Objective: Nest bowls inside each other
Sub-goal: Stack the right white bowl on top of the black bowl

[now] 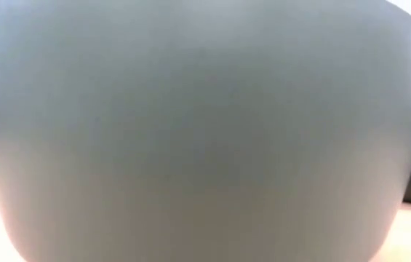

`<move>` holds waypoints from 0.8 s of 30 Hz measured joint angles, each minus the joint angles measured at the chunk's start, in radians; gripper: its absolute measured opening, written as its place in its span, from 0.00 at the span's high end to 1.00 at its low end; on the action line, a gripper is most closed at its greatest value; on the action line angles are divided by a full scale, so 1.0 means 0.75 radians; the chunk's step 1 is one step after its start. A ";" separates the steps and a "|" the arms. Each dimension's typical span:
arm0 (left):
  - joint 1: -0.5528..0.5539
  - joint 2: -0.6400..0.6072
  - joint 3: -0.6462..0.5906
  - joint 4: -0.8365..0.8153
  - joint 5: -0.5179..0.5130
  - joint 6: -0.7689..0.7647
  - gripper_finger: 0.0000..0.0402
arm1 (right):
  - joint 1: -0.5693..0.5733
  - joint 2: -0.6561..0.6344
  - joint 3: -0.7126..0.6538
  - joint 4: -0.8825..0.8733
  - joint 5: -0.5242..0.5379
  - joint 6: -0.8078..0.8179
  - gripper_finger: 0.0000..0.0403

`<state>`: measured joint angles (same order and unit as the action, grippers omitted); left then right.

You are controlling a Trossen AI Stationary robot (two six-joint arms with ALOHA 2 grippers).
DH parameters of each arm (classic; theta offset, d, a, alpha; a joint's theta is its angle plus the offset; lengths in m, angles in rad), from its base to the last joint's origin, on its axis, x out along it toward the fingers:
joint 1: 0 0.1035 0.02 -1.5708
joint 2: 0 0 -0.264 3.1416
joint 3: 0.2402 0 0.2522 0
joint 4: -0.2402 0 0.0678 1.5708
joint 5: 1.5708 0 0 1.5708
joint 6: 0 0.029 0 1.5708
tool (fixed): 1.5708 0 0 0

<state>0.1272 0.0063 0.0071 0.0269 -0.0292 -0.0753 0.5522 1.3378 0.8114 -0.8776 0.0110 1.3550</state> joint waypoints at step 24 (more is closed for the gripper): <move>0.000 0.000 0.000 -0.002 -0.001 0.000 0.92 | -0.001 0.004 -0.063 0.136 0.085 0.052 0.91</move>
<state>0.1271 0.0063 0.0071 0.0257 -0.0296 -0.0753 0.5518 1.3407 0.7641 -0.7759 0.0746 1.3938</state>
